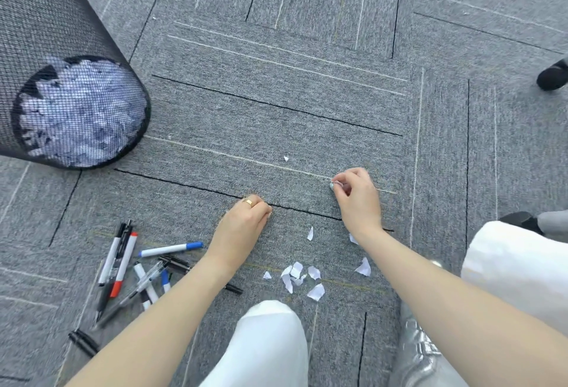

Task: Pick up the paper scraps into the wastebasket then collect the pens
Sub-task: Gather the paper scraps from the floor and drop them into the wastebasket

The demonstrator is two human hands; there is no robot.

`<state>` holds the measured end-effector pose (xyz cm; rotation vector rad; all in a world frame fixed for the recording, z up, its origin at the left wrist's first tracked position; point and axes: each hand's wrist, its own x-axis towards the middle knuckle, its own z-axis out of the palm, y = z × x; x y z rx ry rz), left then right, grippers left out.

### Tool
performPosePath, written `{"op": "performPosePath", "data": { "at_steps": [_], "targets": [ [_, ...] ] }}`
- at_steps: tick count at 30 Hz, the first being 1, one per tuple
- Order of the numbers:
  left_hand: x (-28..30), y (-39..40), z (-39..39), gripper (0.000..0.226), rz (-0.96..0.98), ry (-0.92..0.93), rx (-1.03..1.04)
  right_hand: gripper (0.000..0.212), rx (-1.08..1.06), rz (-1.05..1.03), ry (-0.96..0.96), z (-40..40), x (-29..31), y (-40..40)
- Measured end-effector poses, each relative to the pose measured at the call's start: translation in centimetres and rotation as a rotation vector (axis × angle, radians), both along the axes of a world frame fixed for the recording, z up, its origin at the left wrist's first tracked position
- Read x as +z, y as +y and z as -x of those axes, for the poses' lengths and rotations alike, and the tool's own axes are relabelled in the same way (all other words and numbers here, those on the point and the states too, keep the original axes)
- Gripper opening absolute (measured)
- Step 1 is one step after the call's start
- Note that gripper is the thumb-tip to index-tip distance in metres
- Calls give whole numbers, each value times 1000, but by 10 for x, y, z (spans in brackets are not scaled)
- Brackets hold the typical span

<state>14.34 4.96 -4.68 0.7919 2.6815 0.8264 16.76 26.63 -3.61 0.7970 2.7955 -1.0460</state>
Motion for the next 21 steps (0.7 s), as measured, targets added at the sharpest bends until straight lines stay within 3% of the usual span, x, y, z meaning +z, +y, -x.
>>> {"op": "performPosePath", "data": {
  "at_steps": [8, 12, 15, 17, 21],
  "targets": [
    [14, 11, 3, 14, -16, -237, 208, 13, 120, -80, 22, 5, 0, 3],
    [24, 36, -7, 12, -81, -370, 102, 11, 210, -89, -64, 13, 7, 9],
    [26, 51, -12, 10, -103, -447, 26, 7, 239, 24, -93, 20, 15, 8],
    [22, 50, -13, 12, -51, -403, -76, 9, 250, 118, -54, 27, 19, 0],
    [15, 47, -21, 9, 95, -112, -386, 29, 286, 159, -9, 44, 18, -25]
  ]
}}
